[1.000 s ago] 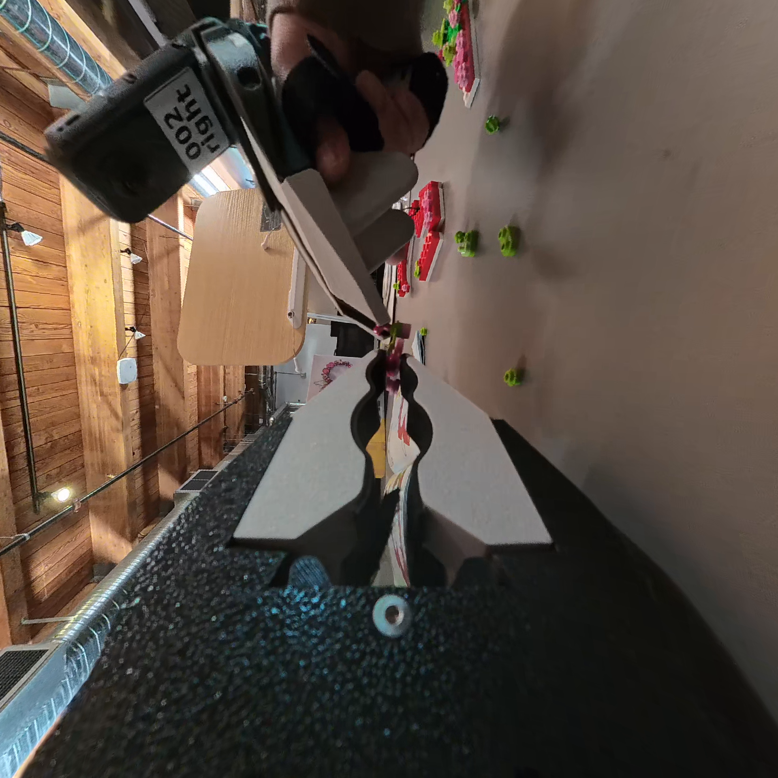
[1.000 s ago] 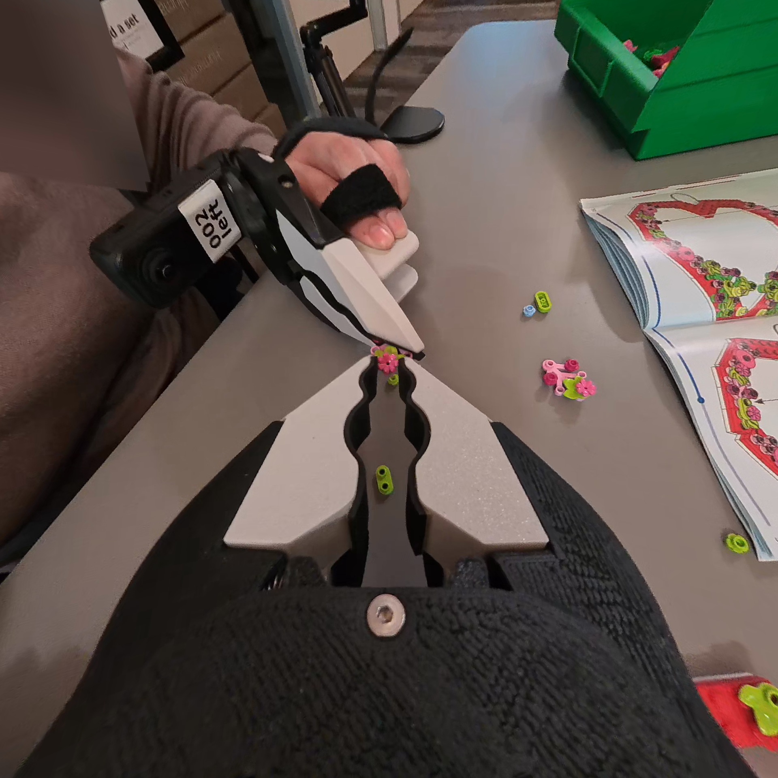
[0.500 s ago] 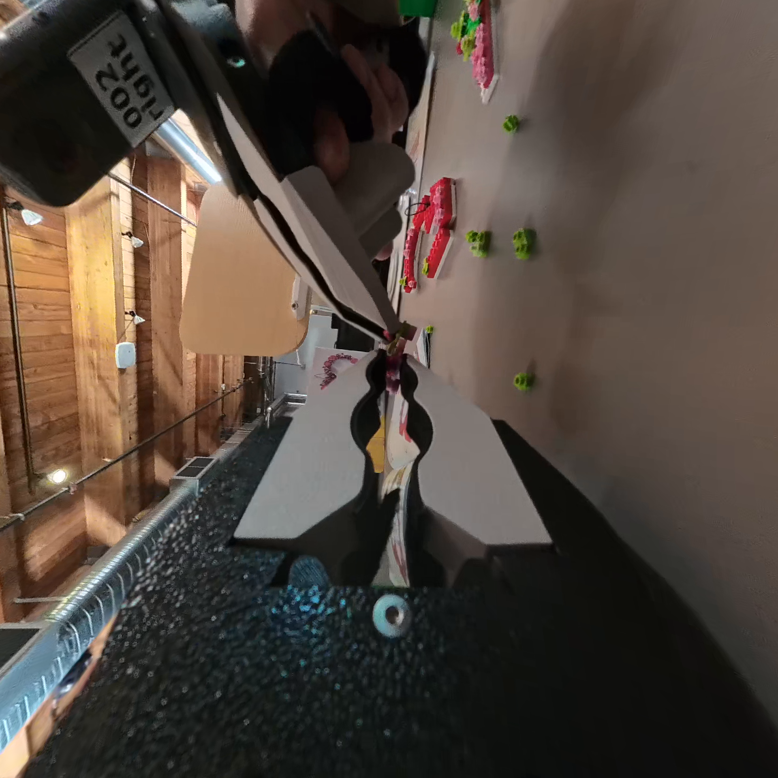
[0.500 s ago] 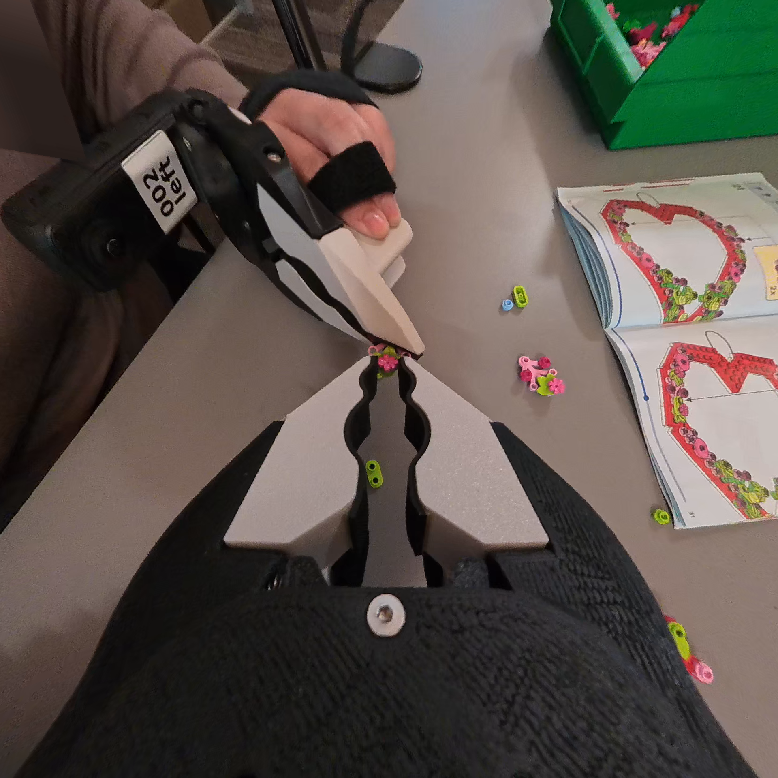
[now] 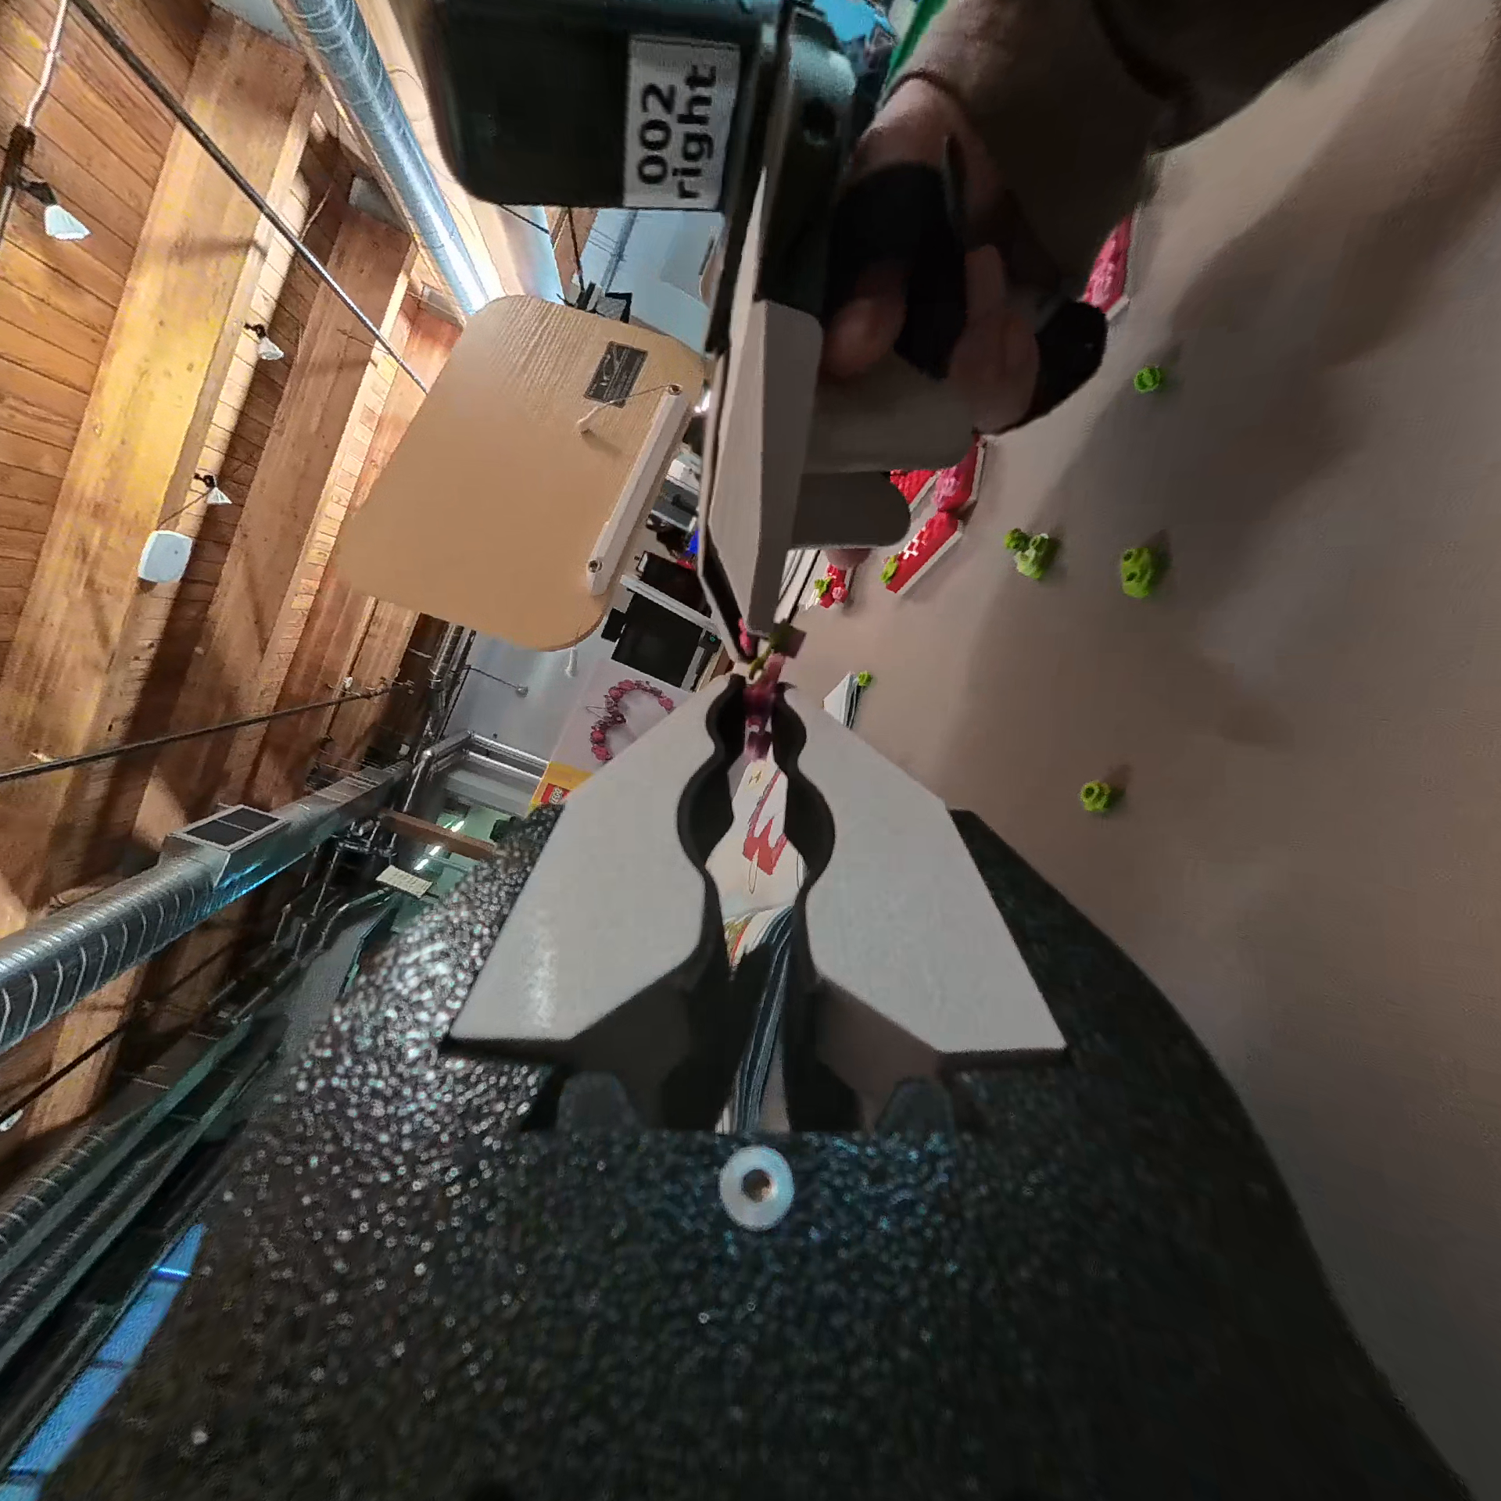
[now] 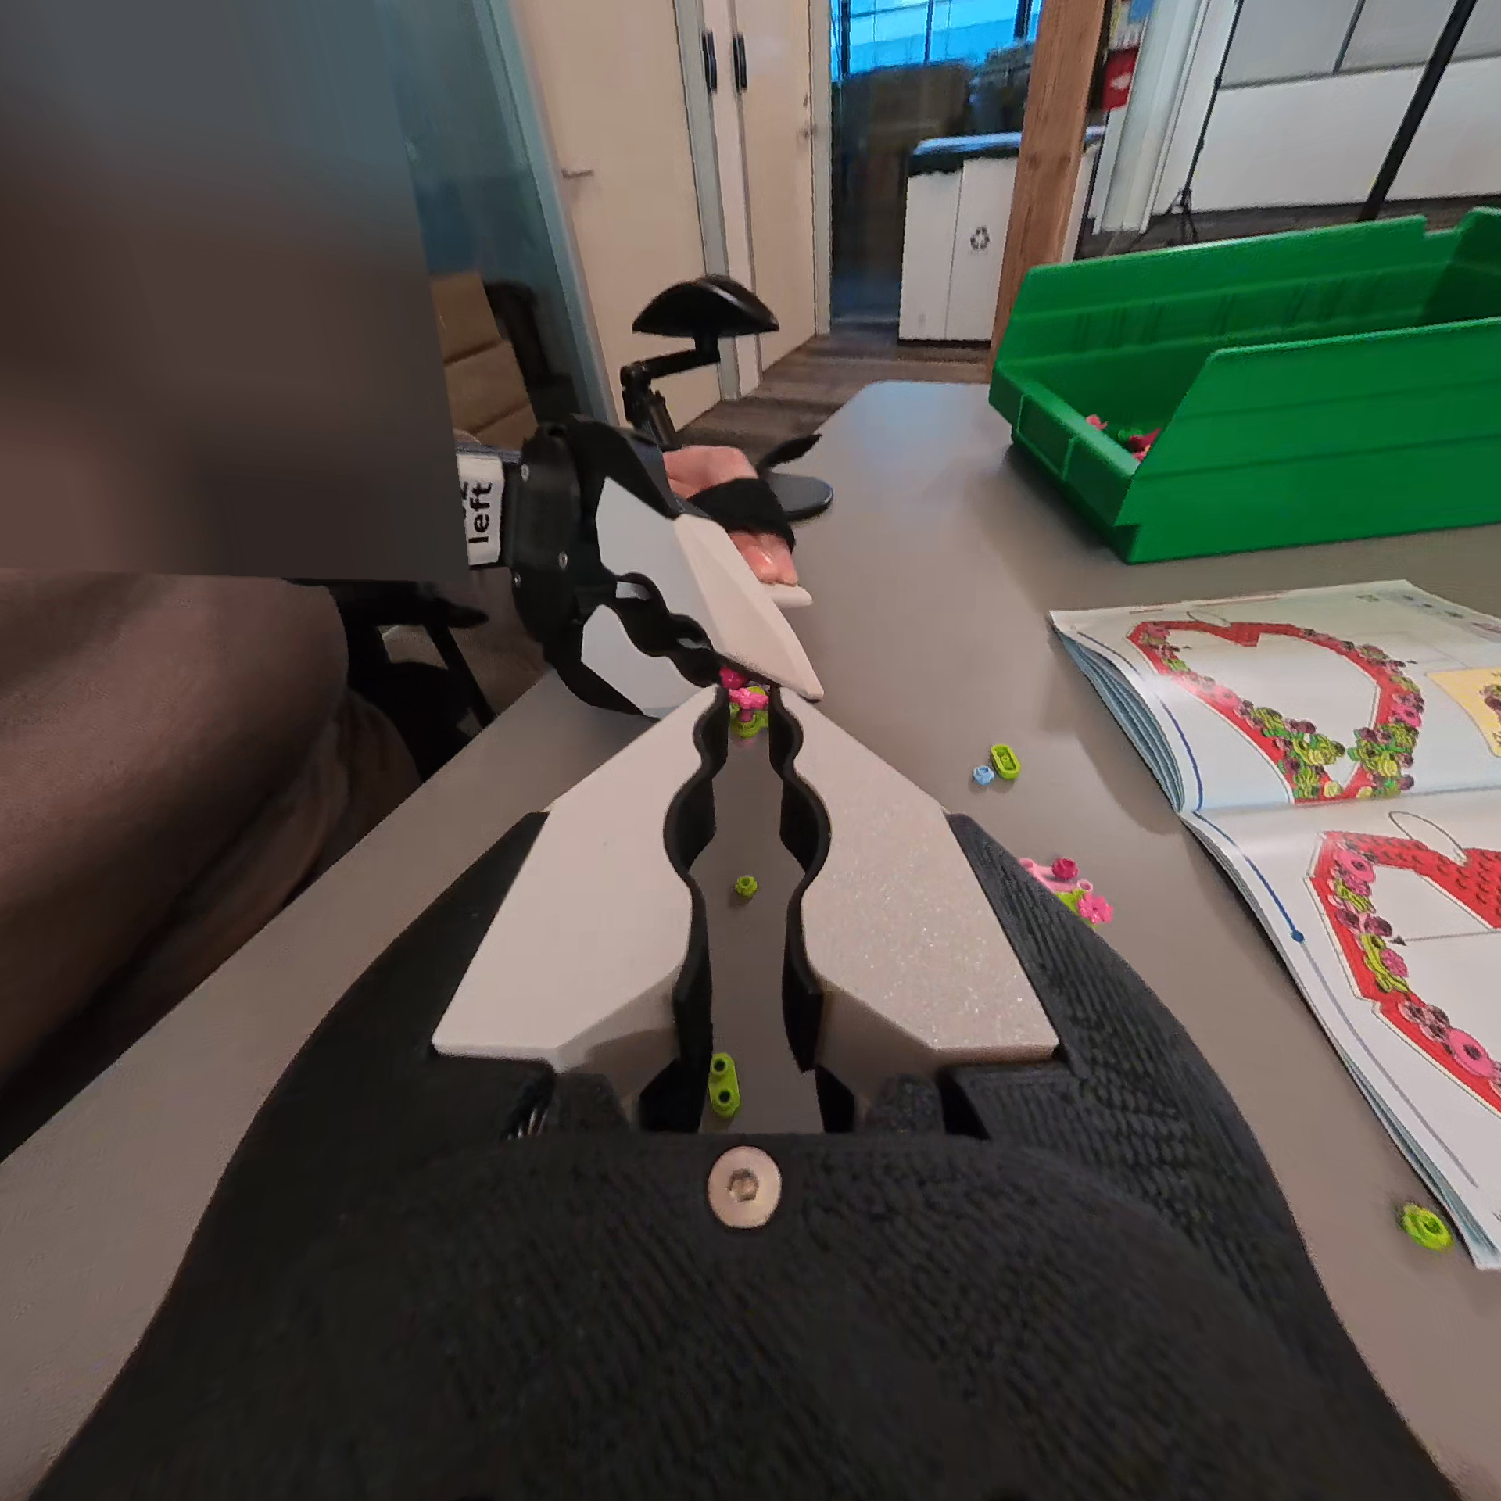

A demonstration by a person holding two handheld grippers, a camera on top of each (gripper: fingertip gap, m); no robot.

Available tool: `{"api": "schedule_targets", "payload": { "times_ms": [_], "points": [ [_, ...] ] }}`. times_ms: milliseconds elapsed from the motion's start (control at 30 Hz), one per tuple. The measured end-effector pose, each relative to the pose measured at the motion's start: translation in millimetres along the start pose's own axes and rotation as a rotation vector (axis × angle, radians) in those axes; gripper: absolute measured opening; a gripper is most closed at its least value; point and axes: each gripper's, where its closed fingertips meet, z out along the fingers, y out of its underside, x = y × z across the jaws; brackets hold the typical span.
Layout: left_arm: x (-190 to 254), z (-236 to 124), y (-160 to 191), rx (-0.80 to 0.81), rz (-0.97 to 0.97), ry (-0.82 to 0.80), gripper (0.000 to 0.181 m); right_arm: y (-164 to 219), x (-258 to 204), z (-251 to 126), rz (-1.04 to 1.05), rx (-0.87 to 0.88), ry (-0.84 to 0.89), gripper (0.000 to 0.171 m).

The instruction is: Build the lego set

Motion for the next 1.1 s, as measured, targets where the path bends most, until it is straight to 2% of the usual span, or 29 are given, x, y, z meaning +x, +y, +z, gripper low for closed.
{"api": "schedule_targets", "payload": {
  "times_ms": [33, 1100],
  "points": [
    [-1.1, -0.4, -0.4, 0.005, -0.007, -0.004, 0.003, -1.5, -0.3, 0.0, -0.001, 0.017, -0.002, 0.008],
    [-8.1, -3.2, -2.7, 0.029, -0.031, -0.031, 0.003, -12.9, -1.3, 1.3, -0.097, 0.174, 0.026, 0.008]
  ]
}}
